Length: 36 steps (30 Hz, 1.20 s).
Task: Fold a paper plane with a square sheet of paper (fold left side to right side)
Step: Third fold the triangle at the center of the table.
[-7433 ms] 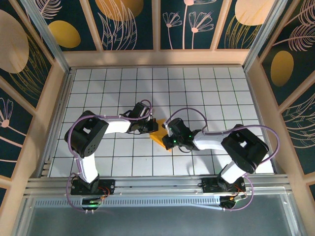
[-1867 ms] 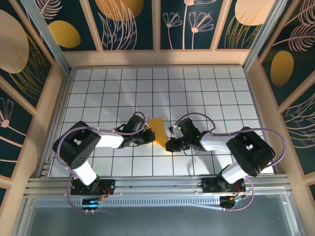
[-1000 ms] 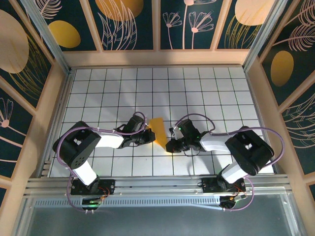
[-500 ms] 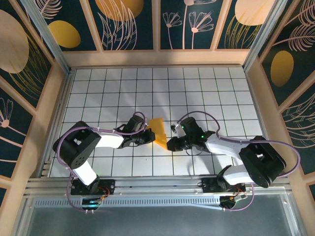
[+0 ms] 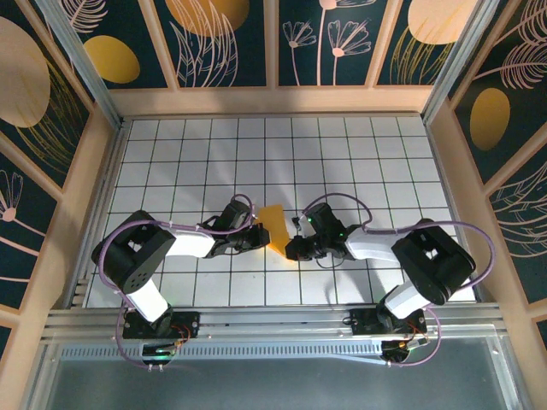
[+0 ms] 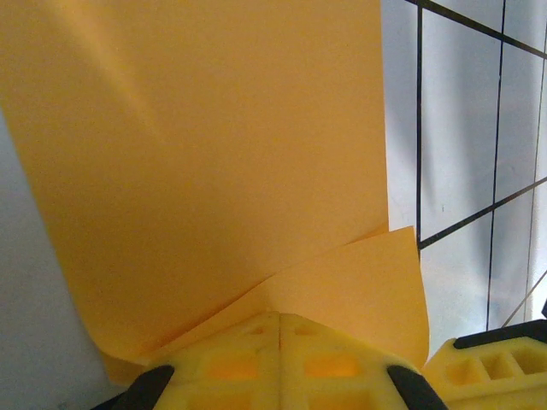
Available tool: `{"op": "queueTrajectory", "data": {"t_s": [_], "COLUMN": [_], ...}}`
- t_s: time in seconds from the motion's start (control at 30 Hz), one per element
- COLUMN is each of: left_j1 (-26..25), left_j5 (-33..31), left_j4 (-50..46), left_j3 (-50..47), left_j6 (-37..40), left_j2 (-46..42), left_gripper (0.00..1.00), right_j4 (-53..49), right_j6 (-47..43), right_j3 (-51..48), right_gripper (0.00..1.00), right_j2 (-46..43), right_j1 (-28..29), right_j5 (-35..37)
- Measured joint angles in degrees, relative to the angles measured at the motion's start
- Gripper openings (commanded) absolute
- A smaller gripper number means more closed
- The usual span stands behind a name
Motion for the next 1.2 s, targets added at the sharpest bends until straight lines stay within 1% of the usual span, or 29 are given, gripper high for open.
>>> {"op": "queueTrajectory", "data": {"t_s": [0.27, 0.5, 0.7, 0.8, 1.0, 1.2], "left_j1": [0.0, 0.0, -0.2, -1.2, -4.7, -6.8], "left_j5": [0.0, -0.2, -0.3, -0.2, -0.2, -0.2], "left_j4": [0.0, -0.1, 1.6, 2.9, 4.6, 6.3], "left_j3": [0.0, -0.1, -3.6, -4.5, -4.5, -2.7], "left_j6": [0.0, -0.3, -2.0, -3.0, -4.8, -5.8], "left_j2": [0.0, -0.7, -5.7, -7.0, -6.9, -2.9], "left_gripper": [0.07, 0.1, 0.1, 0.1, 0.09, 0.09], "right_j4": [0.5, 0.8, 0.2, -0.3, -1.5, -2.1], "right_j6": [0.8, 1.5, 1.8, 1.8, 1.8, 1.7], "right_j3": [0.0, 0.3, 1.1, 1.7, 2.6, 3.0], "right_gripper": [0.0, 0.0, 0.0, 0.0, 0.0, 0.0], "right_j2": [1.9, 2.5, 3.3, 3.7, 4.3, 4.3], "right_j1": [0.0, 0.0, 0.0, 0.0, 0.0, 0.2], "right_j5": [0.3, 0.0, -0.1, -0.1, 0.0, 0.4]}}
